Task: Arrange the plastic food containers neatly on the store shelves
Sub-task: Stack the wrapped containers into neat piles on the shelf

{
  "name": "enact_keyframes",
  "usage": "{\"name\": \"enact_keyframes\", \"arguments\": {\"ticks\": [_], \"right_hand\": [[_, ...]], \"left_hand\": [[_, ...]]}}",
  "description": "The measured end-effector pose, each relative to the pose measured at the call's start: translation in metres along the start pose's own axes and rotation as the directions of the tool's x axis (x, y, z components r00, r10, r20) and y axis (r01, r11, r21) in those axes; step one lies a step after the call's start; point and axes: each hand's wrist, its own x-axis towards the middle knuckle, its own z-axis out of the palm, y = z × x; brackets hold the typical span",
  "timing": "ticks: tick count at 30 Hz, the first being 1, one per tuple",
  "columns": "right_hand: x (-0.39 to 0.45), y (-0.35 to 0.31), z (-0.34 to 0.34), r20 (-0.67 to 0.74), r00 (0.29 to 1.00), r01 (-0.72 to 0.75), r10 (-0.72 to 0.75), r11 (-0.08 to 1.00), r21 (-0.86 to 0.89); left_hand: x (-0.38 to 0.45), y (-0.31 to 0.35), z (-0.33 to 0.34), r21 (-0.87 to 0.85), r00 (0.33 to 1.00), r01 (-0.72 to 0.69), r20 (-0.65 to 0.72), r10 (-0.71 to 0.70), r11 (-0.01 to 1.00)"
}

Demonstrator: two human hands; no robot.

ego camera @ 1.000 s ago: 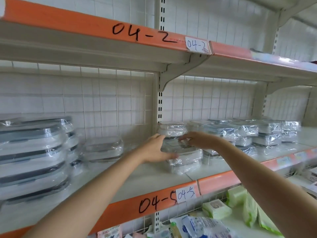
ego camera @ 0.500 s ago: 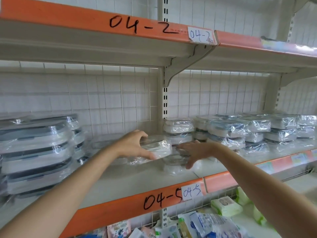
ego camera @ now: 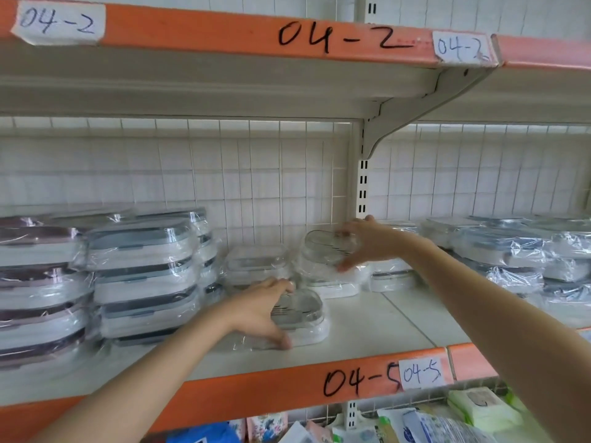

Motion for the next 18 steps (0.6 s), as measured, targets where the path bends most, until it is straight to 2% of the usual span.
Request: {"name": "enact_keyframes", "arguments": {"ticks": [2, 4, 7, 9, 10, 13, 16, 18], "right_hand": [[0.020, -0.004, 0.006, -0.002, 1.000, -0.023, 0.024, 0.975, -0.219], [0.032, -0.007, 0.012, 0.045, 0.998, -0.034, 0.053, 0.941, -0.338], [0.038, -0.008, 0.021, 0.196, 0.977, -0.015, 0.080, 0.950, -0.312], [0.038, -0.007, 0.020, 0.221, 0.974, 0.010, 0.054, 0.960, -0.280], [0.037, -0.008, 0.016, 0.189, 0.982, 0.027, 0.026, 0.962, -0.273], [0.028, 0.001, -0.012, -0.031, 0.999, 0.008, -0.015, 0.974, -0.227], [0.015, 0.024, -0.038, -0.176, 0.978, -0.119, 0.115, 0.993, -0.015], [0.008, 0.039, -0.044, -0.178, 0.966, -0.190, 0.189, 0.982, 0.007]], "left_hand": [[0.000, -0.003, 0.002, 0.015, 1.000, 0.008, 0.005, -0.008, 1.000], [0.000, -0.003, 0.001, 0.015, 1.000, 0.018, 0.000, -0.018, 1.000], [-0.001, -0.001, -0.004, 0.010, 0.999, 0.002, -0.041, -0.001, 1.000], [-0.003, 0.002, -0.013, -0.008, 0.996, -0.034, -0.078, 0.034, 0.999], [-0.003, 0.005, -0.020, -0.018, 0.993, -0.056, -0.104, 0.054, 0.998], [0.005, 0.016, -0.047, -0.052, 0.972, -0.105, -0.217, 0.091, 0.993], [0.030, 0.029, -0.073, -0.088, 0.939, -0.134, -0.329, 0.098, 0.987], [0.050, 0.034, -0.082, -0.091, 0.918, -0.113, -0.390, 0.069, 0.989]]}}
